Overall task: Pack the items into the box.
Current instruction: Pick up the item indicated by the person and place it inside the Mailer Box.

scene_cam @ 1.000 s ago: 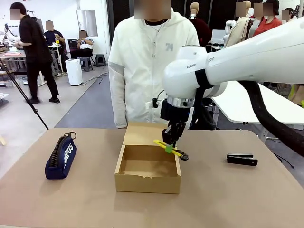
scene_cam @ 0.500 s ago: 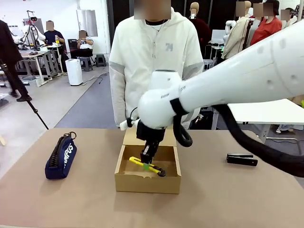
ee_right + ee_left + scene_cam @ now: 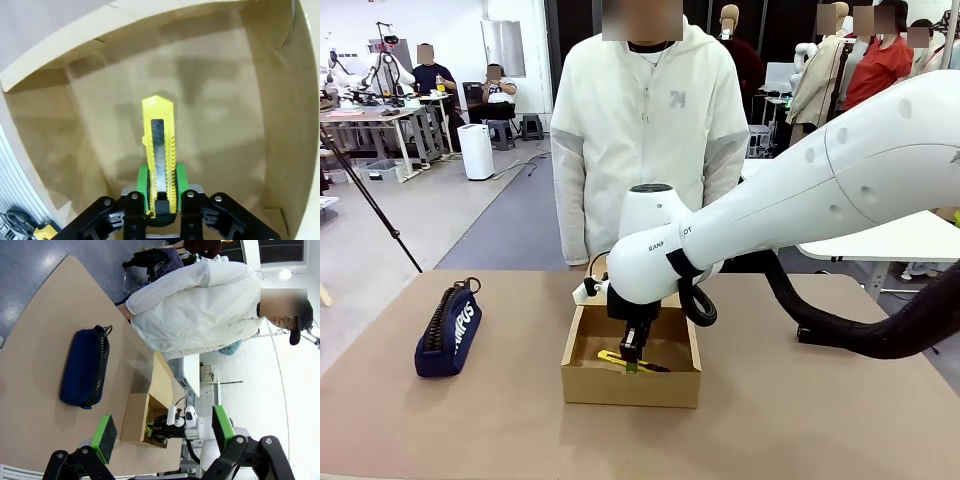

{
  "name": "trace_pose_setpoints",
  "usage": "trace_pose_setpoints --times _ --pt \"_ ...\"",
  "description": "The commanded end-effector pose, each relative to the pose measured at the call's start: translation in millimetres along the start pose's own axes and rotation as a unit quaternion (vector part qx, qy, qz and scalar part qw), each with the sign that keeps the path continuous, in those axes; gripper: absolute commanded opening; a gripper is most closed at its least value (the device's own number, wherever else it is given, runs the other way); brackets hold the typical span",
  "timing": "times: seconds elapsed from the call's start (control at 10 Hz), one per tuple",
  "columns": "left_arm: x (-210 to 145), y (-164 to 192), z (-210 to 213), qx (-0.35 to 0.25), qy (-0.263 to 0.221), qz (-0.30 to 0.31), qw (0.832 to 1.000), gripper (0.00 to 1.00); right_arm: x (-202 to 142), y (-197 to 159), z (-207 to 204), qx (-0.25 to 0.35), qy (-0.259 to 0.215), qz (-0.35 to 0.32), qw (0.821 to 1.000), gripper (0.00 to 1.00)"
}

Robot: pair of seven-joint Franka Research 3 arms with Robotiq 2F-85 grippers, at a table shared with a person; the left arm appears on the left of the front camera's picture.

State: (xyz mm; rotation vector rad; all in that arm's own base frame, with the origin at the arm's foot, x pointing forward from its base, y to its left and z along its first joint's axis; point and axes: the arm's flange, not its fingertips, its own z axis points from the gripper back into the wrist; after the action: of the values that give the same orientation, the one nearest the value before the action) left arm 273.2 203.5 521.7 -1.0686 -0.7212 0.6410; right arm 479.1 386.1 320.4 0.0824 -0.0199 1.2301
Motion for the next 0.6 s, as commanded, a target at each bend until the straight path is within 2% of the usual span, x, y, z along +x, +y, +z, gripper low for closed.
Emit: trace_pose_setpoints --times 0.0,0.1,0.2,0.3,0.5 --pt "0.6 -0.3 0.5 -0.011 -0.002 -0.002 1.0 1.0 3.0 -3.7 5.4 -0.005 0.013 0.007 1.0 0.0" --pt "0.6 -0.3 0.5 -0.011 -0.002 -0.002 1.0 1.0 2.1 -3.9 5.0 -0.002 0.018 -0.001 1.0 0.13" --pt "0.6 -0.3 0.5 -0.011 -0.002 -0.002 1.0 1.0 1.3 -4.1 3.7 -0.001 0.02 -0.004 1.0 0.7" --pt "0.6 -0.3 0.5 -0.011 -0.002 -0.002 1.0 1.0 0.8 -3.9 4.0 -0.002 0.02 -0.007 1.0 1.0" --pt "0.6 -0.3 0.5 -0.011 -0.002 -0.002 1.0 1.0 1.1 -3.3 4.2 0.0 0.018 -0.006 1.0 1.0"
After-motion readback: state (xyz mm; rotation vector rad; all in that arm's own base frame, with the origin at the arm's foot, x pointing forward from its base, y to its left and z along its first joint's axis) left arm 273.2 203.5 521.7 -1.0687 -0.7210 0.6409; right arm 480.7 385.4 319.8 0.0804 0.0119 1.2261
